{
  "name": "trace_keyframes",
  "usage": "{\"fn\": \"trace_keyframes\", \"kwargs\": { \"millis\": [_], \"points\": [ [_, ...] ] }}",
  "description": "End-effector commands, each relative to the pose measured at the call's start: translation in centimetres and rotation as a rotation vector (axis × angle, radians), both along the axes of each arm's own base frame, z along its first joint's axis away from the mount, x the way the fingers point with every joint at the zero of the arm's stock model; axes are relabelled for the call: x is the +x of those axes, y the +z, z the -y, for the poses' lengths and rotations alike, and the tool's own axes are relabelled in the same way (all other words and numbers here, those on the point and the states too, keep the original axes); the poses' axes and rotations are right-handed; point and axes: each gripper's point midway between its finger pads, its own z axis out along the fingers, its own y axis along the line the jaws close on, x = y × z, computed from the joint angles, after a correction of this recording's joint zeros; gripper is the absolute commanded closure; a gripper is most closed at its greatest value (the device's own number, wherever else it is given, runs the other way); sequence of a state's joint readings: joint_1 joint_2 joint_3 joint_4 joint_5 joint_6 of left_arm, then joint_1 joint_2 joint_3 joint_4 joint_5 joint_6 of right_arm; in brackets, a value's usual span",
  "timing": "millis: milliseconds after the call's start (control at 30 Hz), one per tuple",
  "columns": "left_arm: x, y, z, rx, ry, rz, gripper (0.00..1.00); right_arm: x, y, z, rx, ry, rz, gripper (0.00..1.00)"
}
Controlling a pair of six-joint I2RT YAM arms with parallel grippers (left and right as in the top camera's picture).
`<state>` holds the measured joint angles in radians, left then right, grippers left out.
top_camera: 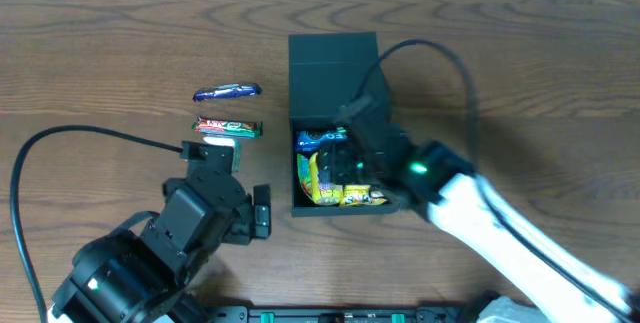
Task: Pack container
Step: 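Place the Mentos tube into the box and withdraw right gripper, then reach the left gripper to the blue chocolate bar and grasp it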
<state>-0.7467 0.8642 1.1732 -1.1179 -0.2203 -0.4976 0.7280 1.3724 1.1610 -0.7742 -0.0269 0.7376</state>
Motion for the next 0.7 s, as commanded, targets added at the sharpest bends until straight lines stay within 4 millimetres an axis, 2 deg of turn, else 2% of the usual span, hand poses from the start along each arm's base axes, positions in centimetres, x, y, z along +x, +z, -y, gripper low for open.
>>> {"fn": "trace_keyframes", "kwargs": {
  "millis": [0,133,367,467,567,667],
  "points": [
    [1.6,0.5,-1.4,0.06,0.102,0.061,0.05,-0.1,4.4,1.7,0.045,-0.023,0.108,0.22],
    [3.3,-0.6,-0.9,0.029,0.245,0.029,0.05,-1.2,6.5,4.2,0.033,-0.063,0.161,0.22],
    [7.7,-5.3,-1.4,0.0,0.57,-0.093,0.05,-3.6,7.7,7.9,-0.024,-0.108,0.186,0.2],
    [10.7,-6.7,-1.7,-0.096,0.615,-0.146,0.05,-4.6,7.7,9.2,-0.052,-0.119,0.181,0.19],
    [13.3,-7.4,-2.4,-0.207,0.645,-0.181,0.05,-5.2,7.7,9.7,-0.06,-0.118,0.173,0.19],
    [16.1,-8.7,-2.8,-0.391,0.71,-0.253,0.05,-5.4,7.5,9.9,-0.067,-0.117,0.164,0.18]
  ]
}}
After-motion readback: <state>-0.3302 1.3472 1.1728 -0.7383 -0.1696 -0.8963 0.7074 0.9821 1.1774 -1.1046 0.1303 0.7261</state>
